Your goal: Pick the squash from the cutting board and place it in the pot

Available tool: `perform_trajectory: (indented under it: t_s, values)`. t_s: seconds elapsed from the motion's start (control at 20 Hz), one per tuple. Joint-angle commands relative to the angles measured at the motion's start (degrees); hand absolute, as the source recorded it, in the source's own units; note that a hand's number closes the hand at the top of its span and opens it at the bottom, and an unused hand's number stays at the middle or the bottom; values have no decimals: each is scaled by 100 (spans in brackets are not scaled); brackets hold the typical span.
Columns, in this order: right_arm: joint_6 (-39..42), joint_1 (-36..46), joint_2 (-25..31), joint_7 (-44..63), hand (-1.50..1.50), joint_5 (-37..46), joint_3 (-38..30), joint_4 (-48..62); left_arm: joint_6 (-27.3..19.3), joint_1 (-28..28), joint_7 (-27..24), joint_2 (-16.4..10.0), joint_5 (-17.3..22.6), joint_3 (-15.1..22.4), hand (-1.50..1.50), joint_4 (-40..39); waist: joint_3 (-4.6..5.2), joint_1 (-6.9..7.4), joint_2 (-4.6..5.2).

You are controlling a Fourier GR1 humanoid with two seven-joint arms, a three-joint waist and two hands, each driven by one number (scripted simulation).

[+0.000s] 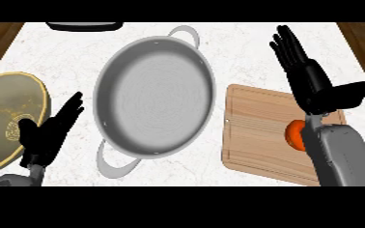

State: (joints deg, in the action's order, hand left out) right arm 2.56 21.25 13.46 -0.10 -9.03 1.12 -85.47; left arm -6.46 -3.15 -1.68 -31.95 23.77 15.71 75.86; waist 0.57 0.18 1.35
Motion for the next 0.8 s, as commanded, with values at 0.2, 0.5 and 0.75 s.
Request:
perform_trajectory:
  t_s: [0.2,0.5,0.75]
  values:
    - [-1307,-801,233,600,150,1052,-261,-44,-1083,-109,241,-593,-765,-509,0,-244,-58,-153,-165]
    - [-3902,-1375,445,254,-150,3211,-768,-76,-1267,61,822,-532,-629,-509,0,-392,-54,-341,-174]
    - [-4758,-2298,-206,1097,-150,4901,135,-1049,-1440,-214,1515,-481,-806,-316,0,-22,-46,-171,-178]
